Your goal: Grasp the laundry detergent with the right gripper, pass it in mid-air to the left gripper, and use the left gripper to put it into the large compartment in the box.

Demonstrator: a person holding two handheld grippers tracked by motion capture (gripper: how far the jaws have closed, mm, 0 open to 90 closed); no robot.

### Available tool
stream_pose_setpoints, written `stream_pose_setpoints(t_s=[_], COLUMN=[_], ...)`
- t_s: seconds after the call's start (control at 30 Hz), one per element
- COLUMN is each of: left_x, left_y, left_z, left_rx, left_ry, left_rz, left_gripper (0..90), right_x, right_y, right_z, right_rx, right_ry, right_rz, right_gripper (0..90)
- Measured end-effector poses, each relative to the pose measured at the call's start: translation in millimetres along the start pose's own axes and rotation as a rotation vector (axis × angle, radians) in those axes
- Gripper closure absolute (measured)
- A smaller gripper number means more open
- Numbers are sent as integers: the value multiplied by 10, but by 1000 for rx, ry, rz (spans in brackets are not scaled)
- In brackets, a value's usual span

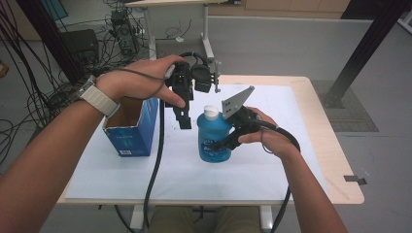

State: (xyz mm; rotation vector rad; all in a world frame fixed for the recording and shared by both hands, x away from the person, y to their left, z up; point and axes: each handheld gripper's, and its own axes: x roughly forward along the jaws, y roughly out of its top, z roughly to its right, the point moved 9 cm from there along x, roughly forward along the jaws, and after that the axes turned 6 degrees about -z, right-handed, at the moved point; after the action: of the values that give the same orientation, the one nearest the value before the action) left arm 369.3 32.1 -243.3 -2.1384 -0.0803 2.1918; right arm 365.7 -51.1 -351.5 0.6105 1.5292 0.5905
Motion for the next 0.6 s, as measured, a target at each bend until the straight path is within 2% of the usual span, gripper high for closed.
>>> stream_pose_setpoints(t_s=[0.3,0.6], left_x=[-16,-28], left_y=[74,192], left_z=[-56,-96], left_rx=[-18,-16], left_ry=[-2,-6], left_rz=[10,11], left_gripper=[61,60], right_x=[54,96], right_y=[53,94], right_z=[35,55], right_rx=[-4,-18], right_ry=[20,31], right_rz=[-3,-4], right_gripper=[437,437])
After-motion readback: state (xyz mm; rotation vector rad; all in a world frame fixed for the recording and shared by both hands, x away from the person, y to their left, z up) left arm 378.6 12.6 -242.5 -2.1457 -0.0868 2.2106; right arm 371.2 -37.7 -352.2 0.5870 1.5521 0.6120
